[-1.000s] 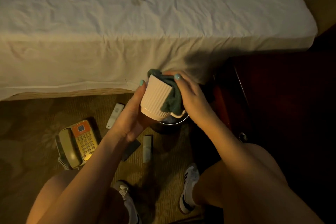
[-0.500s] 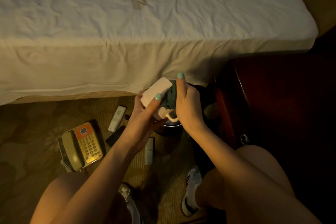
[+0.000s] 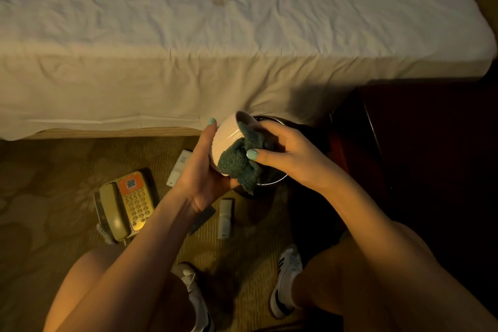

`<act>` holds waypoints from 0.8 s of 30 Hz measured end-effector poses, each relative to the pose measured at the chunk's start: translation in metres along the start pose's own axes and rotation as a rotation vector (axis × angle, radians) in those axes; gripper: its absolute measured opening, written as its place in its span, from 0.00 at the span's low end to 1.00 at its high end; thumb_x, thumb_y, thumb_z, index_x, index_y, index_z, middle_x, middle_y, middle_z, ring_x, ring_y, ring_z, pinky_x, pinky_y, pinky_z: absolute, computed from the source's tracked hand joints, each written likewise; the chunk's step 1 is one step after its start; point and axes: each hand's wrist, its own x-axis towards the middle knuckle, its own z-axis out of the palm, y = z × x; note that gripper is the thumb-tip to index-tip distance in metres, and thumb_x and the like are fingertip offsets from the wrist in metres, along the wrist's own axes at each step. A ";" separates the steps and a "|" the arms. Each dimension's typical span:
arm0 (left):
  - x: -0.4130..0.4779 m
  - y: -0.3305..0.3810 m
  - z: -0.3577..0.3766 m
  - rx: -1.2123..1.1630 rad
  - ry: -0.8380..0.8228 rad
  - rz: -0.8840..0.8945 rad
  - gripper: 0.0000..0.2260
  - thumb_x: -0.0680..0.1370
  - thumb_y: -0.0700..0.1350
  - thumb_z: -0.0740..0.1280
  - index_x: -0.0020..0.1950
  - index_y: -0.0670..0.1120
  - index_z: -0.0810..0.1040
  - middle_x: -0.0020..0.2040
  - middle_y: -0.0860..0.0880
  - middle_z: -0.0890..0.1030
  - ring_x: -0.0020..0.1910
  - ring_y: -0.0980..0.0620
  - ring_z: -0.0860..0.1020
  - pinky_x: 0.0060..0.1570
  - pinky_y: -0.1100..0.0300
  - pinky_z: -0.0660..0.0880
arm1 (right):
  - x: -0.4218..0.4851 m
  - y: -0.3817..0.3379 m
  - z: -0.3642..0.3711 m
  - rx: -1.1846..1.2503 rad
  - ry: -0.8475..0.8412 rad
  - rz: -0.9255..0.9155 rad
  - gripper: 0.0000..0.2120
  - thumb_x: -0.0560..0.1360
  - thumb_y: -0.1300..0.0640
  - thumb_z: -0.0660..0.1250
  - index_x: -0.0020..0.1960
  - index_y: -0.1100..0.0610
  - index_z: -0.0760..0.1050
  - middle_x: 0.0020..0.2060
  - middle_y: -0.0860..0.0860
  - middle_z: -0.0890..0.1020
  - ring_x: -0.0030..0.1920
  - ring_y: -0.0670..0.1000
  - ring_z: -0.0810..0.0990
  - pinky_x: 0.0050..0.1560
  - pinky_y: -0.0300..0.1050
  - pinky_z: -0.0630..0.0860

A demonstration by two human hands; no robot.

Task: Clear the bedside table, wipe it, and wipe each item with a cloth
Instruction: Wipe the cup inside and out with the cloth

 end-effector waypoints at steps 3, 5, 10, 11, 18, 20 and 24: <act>0.002 -0.002 0.000 0.005 -0.019 -0.020 0.30 0.74 0.65 0.58 0.65 0.45 0.77 0.56 0.42 0.83 0.51 0.47 0.82 0.43 0.53 0.82 | -0.006 -0.001 0.001 -0.078 -0.022 -0.007 0.16 0.77 0.65 0.65 0.59 0.48 0.72 0.55 0.44 0.78 0.58 0.40 0.78 0.55 0.37 0.76; 0.003 -0.003 0.000 0.011 -0.011 -0.013 0.27 0.74 0.64 0.59 0.60 0.46 0.79 0.51 0.45 0.84 0.46 0.49 0.83 0.39 0.55 0.82 | -0.008 -0.003 0.003 -0.172 -0.003 -0.032 0.16 0.78 0.64 0.63 0.63 0.52 0.71 0.57 0.45 0.78 0.60 0.41 0.76 0.57 0.36 0.76; 0.003 -0.002 0.005 -0.021 0.006 -0.066 0.28 0.72 0.64 0.62 0.61 0.45 0.78 0.51 0.44 0.82 0.47 0.48 0.82 0.42 0.54 0.81 | -0.010 -0.006 0.000 -0.377 0.018 -0.043 0.19 0.79 0.60 0.63 0.70 0.55 0.69 0.58 0.51 0.80 0.58 0.45 0.79 0.58 0.46 0.78; 0.003 -0.002 0.005 -0.019 0.000 -0.086 0.29 0.71 0.64 0.62 0.63 0.45 0.77 0.53 0.43 0.82 0.48 0.48 0.81 0.42 0.54 0.81 | -0.011 -0.007 -0.001 -0.374 0.012 -0.040 0.20 0.78 0.60 0.64 0.69 0.56 0.70 0.58 0.51 0.80 0.58 0.44 0.79 0.58 0.47 0.78; 0.001 0.001 0.004 -0.032 -0.106 -0.125 0.36 0.72 0.67 0.60 0.71 0.43 0.72 0.67 0.39 0.75 0.61 0.42 0.76 0.59 0.47 0.75 | -0.014 -0.007 -0.004 -0.366 0.072 -0.117 0.18 0.72 0.55 0.71 0.61 0.56 0.78 0.52 0.49 0.83 0.54 0.43 0.81 0.55 0.46 0.79; 0.001 -0.001 0.004 -0.020 -0.131 -0.107 0.36 0.72 0.67 0.60 0.71 0.43 0.72 0.68 0.40 0.75 0.64 0.41 0.75 0.60 0.47 0.74 | -0.015 -0.006 -0.001 -0.356 0.100 -0.160 0.13 0.74 0.56 0.69 0.57 0.58 0.79 0.48 0.52 0.83 0.51 0.45 0.82 0.52 0.48 0.80; 0.001 -0.003 0.002 -0.007 -0.091 -0.058 0.35 0.74 0.67 0.60 0.71 0.43 0.71 0.70 0.38 0.72 0.66 0.41 0.72 0.58 0.50 0.75 | -0.014 -0.005 0.002 -0.356 0.085 -0.145 0.07 0.76 0.58 0.67 0.52 0.58 0.79 0.45 0.54 0.83 0.49 0.47 0.82 0.50 0.52 0.79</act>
